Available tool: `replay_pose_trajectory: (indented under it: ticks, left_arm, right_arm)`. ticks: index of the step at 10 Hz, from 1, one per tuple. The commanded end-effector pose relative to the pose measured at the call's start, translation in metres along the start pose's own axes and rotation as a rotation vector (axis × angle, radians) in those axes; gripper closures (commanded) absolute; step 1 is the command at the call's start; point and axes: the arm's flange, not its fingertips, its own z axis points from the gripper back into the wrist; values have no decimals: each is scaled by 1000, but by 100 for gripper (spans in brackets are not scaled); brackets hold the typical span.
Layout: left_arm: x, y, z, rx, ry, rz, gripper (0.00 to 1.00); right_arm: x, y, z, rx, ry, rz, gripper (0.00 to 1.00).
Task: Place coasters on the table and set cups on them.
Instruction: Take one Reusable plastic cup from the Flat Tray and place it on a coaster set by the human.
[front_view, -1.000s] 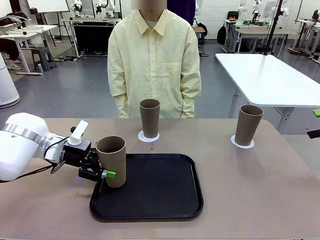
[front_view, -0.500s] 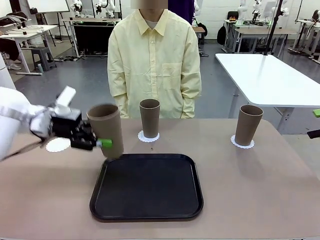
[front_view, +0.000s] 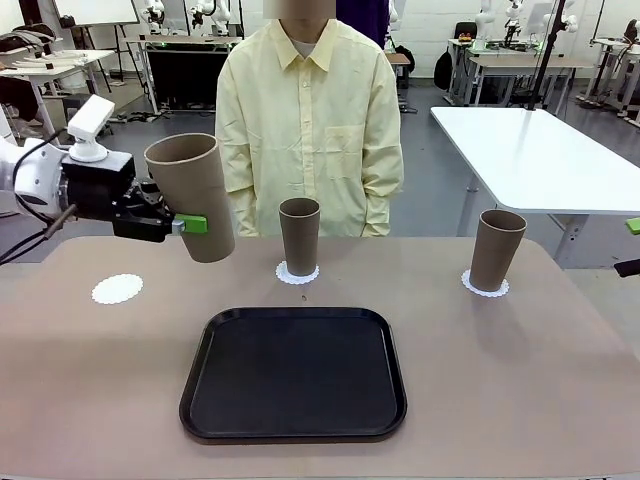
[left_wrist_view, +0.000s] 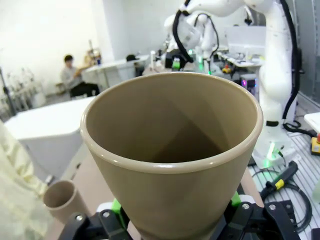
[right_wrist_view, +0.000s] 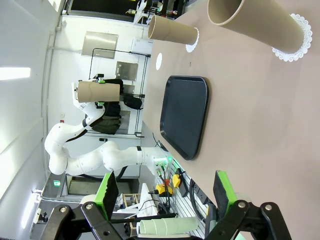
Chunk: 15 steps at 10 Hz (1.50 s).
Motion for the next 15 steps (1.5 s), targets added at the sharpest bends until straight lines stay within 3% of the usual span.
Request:
replay_pose_trajectory:
  ticks: [1, 2, 4, 7, 9, 12, 15]
  left_arm:
    - [-11, 2, -4, -9, -4, -10, 100]
    - [0, 0, 0, 0, 0, 0, 15]
    - [-26, 39, 29, 34, 35, 44, 15]
    - [-62, 84, 88, 30, 149, -42, 15]
    - [-79, 105, 129, 92, 173, -43, 15]
    - [-96, 126, 173, 160, 170, 26, 15]
    - [-99, 125, 188, 162, 195, 29, 15]
  right_arm:
    - [0, 0, 1, 3, 0, 0, 0]
    - [0, 0, 1, 3, 0, 0, 0]
    - [0, 0, 1, 3, 0, 0, 0]
    - [0, 0, 1, 3, 0, 0, 0]
    - [0, 0, 1, 3, 0, 0, 0]
    - [0, 0, 1, 3, 0, 0, 0]
    - [0, 0, 1, 3, 0, 0, 0]
